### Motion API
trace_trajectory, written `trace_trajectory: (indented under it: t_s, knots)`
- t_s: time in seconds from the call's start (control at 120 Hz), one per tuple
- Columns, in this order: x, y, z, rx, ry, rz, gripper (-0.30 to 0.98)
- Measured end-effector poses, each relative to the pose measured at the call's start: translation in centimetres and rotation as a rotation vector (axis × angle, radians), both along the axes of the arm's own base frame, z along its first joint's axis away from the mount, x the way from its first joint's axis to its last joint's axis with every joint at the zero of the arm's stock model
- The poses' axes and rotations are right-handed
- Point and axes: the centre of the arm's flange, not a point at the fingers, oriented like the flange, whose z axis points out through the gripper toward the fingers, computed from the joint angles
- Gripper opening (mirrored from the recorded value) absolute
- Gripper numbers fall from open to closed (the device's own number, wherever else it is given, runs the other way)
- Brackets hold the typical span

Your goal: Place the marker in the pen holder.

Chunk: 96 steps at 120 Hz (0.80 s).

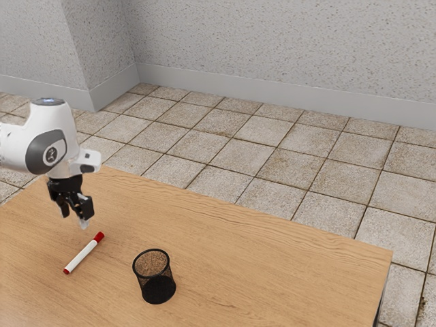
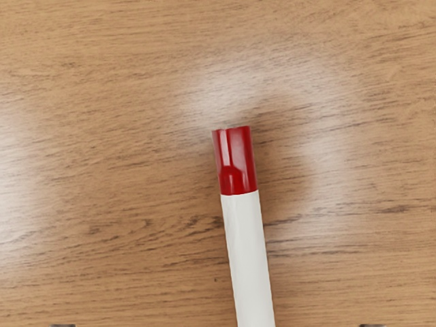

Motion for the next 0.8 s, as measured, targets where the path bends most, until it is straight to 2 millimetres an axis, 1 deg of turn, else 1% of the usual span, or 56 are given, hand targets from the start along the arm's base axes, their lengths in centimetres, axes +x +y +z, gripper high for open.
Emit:
trace_trajectory:
  t_s: [0.167, 0.325, 0.417, 0.567, 0.8]
  knots:
    - [0.5, -0.3, -2.7, -0.021, -0.001, 0.087, 0.43]
    - [0.9, -0.2, -4.5, -0.017, 0.000, 0.130, 0.39]
    - [1.0, 0.1, -5.2, -0.016, -0.005, 0.154, 0.38]
    - [1.2, -0.1, -6.3, -0.011, 0.000, 0.171, 0.36]
    - [1.3, 0.0, -7.4, -0.011, 0.005, 0.200, 0.24]
